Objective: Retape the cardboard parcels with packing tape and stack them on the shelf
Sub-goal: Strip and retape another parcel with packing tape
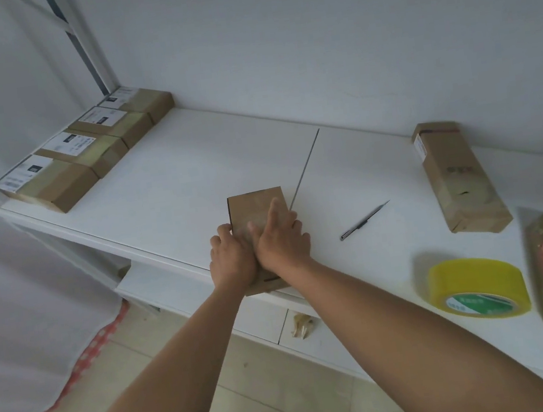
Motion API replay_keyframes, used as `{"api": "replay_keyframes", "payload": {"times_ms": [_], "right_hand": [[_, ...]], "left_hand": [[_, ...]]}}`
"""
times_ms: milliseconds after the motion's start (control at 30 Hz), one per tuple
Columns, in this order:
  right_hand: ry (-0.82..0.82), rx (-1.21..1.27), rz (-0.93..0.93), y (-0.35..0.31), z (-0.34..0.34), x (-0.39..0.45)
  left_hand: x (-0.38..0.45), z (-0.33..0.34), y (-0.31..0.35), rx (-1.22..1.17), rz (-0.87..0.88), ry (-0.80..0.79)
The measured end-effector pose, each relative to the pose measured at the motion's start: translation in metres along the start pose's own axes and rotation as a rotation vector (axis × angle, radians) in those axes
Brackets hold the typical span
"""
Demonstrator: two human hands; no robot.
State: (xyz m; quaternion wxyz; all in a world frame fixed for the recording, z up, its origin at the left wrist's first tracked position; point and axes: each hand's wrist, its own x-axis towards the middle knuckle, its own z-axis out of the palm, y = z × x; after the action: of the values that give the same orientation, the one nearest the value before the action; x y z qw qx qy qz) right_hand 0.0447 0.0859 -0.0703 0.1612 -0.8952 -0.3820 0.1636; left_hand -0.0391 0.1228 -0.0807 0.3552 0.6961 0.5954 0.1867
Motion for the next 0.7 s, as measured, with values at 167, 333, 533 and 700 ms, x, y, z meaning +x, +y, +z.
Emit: {"api": "replay_keyframes", "payload": {"times_ms": [167, 333, 533, 700], "right_hand": [[0.028, -0.07, -0.012, -0.001, 0.004, -0.003], [0.009, -0.086, -0.022, -0.001, 0.005, 0.0], [0.016, -0.038, -0.103, 0.014, -0.006, 0.011], [0.092, -0.024, -0.136, 0.019, 0.001, 0.01]], "left_hand": [[0.0, 0.002, -0.007, -0.154, -0.04, 0.047], [0.003, 0.002, -0.008, -0.136, -0.037, 0.034], [0.004, 0.003, -0.009, -0.078, -0.03, 0.028], [0.004, 0.003, -0.005, -0.052, -0.04, 0.023]]}}
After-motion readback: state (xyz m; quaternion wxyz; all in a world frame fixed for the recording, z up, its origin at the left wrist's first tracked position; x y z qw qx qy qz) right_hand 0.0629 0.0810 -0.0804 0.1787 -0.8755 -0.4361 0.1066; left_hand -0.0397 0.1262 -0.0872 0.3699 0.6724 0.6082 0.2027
